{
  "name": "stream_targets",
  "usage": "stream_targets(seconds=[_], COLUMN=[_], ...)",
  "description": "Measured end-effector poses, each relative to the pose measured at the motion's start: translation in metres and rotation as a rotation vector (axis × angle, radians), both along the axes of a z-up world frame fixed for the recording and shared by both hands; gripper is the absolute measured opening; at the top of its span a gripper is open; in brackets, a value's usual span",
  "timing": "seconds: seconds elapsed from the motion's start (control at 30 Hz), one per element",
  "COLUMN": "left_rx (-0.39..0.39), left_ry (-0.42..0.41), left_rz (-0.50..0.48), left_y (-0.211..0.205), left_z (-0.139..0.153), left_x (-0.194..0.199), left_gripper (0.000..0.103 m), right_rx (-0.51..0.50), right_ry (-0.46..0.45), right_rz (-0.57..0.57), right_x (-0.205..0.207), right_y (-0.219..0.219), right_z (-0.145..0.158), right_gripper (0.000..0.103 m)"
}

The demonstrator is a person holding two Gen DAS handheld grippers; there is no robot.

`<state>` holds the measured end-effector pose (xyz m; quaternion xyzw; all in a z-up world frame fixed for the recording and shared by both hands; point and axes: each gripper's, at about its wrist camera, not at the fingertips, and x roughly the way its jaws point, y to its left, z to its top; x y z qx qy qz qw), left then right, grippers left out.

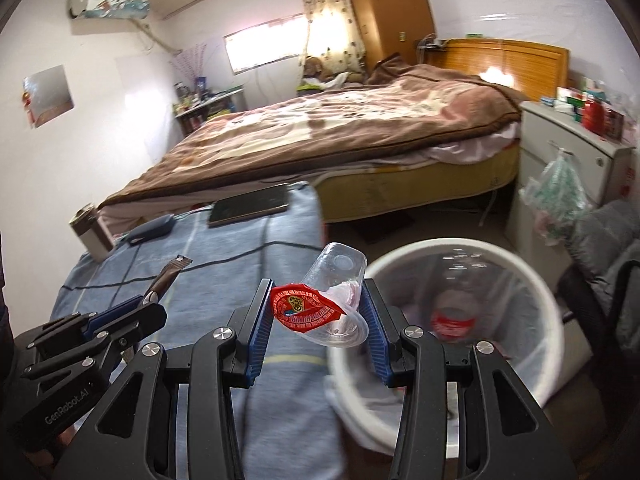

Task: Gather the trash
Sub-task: 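Carry the wrapper and the red-lidded cup over the wastebasket with both grippers, then open both grippers to drop the wrapper and cup into the wastebasket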

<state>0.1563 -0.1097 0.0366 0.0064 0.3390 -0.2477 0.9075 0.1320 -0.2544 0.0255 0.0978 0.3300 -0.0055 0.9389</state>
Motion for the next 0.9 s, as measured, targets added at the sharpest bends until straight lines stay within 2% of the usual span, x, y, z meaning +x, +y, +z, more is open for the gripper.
stream_targets(seconds=[0.23,0.5,0.67,0.9], left_rx=[0.003,0.012,0.029,0.05], left_ry=[0.008,0.03,0.038,0.064], left_rz=[-0.095,-0.153,-0.182,-0.169], left_y=[-0.057,-0.107,-0.128,-0.143], left_z=[-0.001,-0.008,-0.014,-0.028], left_x=[-0.007,-0.014,-0.019,-0.02], left_gripper=[0.02,0.02,0.021,0.021], right_rx=[-0.011,-0.022,-0.02,-0.02], right_ry=[0.003,0.027,0.043,0.098], right_rz=[-0.077,-0.132,-0.149,-0.146], right_x=[-0.017,-0.026,-0.03,-0.03], right_y=[-0.047,-0.08,-0.096,-0.107], right_z=[0.002,-0.006,-0.012,-0.029], right_gripper=[0.045,0.045,0.045,0.045])
